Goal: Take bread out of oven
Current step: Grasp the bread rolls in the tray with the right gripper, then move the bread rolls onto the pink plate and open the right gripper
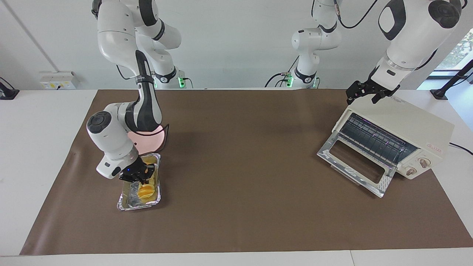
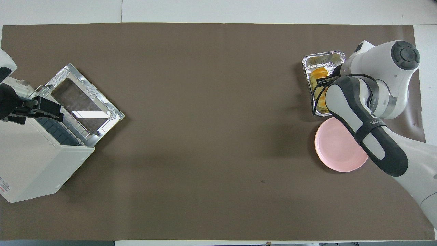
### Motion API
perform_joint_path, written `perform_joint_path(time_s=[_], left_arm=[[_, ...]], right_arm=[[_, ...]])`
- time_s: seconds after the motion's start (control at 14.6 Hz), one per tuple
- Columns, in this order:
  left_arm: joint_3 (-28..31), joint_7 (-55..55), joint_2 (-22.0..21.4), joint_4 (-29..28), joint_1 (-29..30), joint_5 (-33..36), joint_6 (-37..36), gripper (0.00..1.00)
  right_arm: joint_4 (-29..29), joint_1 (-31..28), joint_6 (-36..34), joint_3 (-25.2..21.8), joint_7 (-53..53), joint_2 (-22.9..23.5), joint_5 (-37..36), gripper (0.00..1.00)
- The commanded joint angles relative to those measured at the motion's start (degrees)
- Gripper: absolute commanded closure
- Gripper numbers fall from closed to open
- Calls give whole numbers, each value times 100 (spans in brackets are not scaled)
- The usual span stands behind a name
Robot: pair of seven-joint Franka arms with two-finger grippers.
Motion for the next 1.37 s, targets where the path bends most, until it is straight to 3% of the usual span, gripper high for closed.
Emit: perform_joint_path(time_s=[0.0,0.41,0.68,0.89,1.09,1.3], left_arm=[[-9,41,-94,-112,63,-100,92,0],[-9,41,-94,-112,63,-91,92,0],[-9,41,-94,-112,63,-100,92,0],[-9,42,-94,-112,63,-100,92,0],[-9,41,-94,-112,63,-100,92,0],[-9,42,-94,-103,63,-100,92,0]], right_arm=[[391,-41,-778,44,-17,-144,1,100],[630,-6,-1711,26,35,-653,-17,100],[368,-172,-2493,0,202,-1382,-17,100],[-587,-426,-2566,0,132,-2084,-17,100],[-1905,-576,-2189,0,45,-2805,-17,100],[-2900,-630,-1636,0,-193,-3219,-26,100]])
